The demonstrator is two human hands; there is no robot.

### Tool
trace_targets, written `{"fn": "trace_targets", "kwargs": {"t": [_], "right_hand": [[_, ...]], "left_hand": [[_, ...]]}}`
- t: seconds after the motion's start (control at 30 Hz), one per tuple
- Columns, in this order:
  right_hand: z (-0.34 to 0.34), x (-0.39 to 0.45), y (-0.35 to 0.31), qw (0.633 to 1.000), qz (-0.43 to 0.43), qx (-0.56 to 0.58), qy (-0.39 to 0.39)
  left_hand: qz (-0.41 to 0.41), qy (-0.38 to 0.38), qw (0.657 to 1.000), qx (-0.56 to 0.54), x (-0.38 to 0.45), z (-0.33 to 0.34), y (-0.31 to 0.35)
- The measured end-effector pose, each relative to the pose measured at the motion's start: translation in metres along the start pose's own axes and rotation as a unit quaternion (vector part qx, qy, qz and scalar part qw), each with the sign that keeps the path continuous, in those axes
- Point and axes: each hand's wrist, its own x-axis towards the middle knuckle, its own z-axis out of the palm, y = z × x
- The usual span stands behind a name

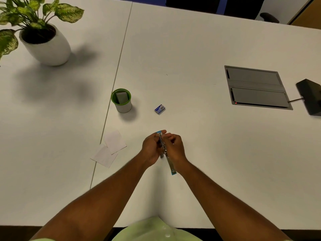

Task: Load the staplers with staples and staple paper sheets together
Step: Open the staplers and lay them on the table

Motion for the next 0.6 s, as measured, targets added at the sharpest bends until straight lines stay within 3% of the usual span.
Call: {"fn": "trace_targets", "kwargs": {"t": [0.3,0.6], "right_hand": [[0.0087,0.0054,0.0043,0.998,0.031,0.012,0.045],[0.0126,0.0063,0.0010,0.999,0.022,-0.010,0.043]], "left_hand": [[0.007,-0.010,1.000,0.021,-0.0027,0.0048,-0.0035],[0.012,0.006,1.000,0.016,-0.0051,0.0081,-0.0036]]}}
